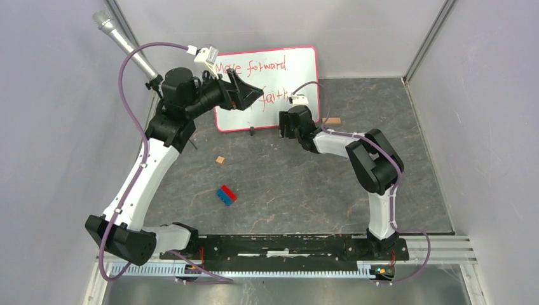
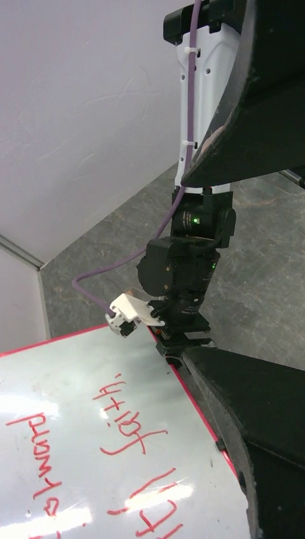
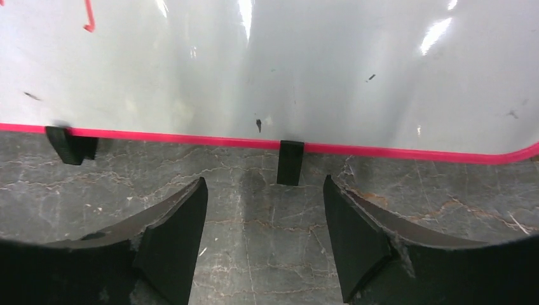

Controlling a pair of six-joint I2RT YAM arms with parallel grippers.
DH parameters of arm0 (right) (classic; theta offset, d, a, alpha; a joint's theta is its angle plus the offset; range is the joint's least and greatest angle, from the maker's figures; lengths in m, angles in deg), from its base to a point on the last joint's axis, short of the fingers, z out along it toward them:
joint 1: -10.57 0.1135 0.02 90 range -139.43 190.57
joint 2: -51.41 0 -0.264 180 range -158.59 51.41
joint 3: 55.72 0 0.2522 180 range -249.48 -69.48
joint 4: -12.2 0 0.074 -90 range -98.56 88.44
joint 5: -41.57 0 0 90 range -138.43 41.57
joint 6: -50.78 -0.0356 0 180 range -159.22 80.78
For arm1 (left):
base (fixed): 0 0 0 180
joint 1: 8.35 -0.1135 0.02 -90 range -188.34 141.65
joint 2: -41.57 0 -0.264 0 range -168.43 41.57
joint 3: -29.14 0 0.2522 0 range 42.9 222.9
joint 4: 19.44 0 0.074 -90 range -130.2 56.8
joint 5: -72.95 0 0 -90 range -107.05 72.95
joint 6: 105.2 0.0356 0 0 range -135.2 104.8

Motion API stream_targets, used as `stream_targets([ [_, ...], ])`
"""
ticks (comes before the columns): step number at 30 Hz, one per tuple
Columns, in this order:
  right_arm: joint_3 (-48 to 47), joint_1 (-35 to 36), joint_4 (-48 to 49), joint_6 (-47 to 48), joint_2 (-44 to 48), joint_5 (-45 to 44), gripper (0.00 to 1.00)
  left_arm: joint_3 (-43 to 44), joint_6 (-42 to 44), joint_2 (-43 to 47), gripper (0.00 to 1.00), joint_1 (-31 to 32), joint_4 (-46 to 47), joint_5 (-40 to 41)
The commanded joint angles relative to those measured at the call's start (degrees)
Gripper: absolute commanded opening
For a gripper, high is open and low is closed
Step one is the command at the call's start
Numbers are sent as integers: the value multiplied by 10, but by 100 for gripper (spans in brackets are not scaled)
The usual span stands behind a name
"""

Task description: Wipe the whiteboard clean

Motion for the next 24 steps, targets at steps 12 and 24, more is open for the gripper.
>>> stream_targets([
  [12, -82, 0, -58, 66, -57, -29, 52, -59, 88, 40, 100, 9, -9, 89],
  [24, -98, 0, -59, 77, -76, -39, 36, -69, 67, 37, 100, 10, 0, 72],
])
